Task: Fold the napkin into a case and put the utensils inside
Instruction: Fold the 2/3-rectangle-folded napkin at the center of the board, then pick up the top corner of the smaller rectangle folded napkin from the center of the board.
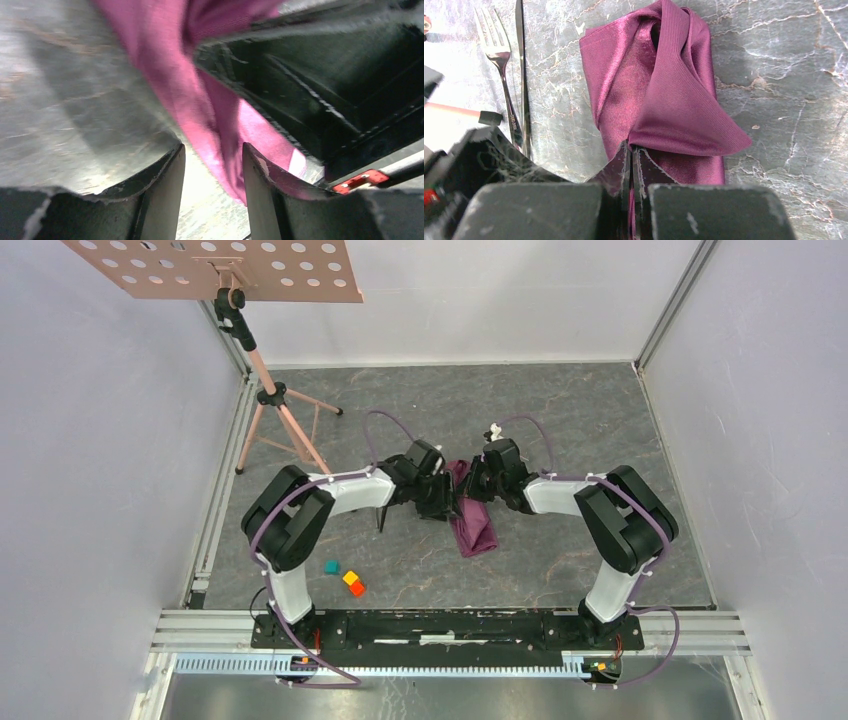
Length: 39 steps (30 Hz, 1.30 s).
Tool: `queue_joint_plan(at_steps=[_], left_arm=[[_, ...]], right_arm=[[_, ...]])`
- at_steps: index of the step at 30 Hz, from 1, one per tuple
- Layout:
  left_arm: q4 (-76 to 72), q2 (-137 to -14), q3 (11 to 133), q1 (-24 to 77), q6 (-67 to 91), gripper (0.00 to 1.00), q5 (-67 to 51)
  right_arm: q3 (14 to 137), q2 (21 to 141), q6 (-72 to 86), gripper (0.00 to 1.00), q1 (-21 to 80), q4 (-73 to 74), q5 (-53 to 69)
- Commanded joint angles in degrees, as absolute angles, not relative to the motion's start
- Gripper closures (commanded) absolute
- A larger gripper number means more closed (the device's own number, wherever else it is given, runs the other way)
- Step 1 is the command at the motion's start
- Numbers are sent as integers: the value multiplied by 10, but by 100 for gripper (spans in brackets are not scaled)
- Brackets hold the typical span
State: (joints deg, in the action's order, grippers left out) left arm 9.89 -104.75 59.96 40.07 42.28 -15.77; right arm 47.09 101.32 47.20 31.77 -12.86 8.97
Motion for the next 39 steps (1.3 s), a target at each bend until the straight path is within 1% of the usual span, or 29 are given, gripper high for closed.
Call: queue_joint_plan(at_steps=[1, 3, 7, 9, 10, 12, 15, 21, 25, 28, 32, 36, 39], left_arm=[[127, -1080, 643, 428, 407, 47, -116], [140, -1096, 656, 431, 409, 48, -98], [156, -1114, 663, 431, 418, 54, -72], [152, -1115, 654, 430, 425, 60, -67], [148, -1114, 648, 430, 428, 67, -64], [137, -1116, 632, 427, 437, 75, -62], [108, -1116, 602, 420, 449, 83, -70], [74, -1112, 571, 416, 457, 85, -85], [67, -1110, 566, 416, 461, 86, -94], [66, -1107, 565, 416, 460, 86, -95], [65, -1108, 567, 416, 459, 86, -97], [65, -1105, 564, 417, 458, 87, -98], [65, -1102, 562, 417, 457, 87, -96]], right_arm=[[485, 1007, 476, 100, 319, -145, 88], [485, 1006, 478, 100, 320, -145, 91], [484, 1000, 481, 100, 320, -145, 96], [482, 997, 476, 100, 320, -148, 101], [482, 996, 471, 99, 320, -147, 104], [482, 989, 455, 90, 320, -141, 110], [481, 969, 415, 73, 318, -121, 109], [472, 918, 343, 44, 300, -94, 113], [474, 903, 319, 30, 275, -88, 115], [492, 915, 304, 26, 263, -75, 120], [497, 927, 326, 21, 253, -78, 122], [468, 930, 354, 19, 231, -133, 158], [466, 936, 358, 19, 226, -142, 177]])
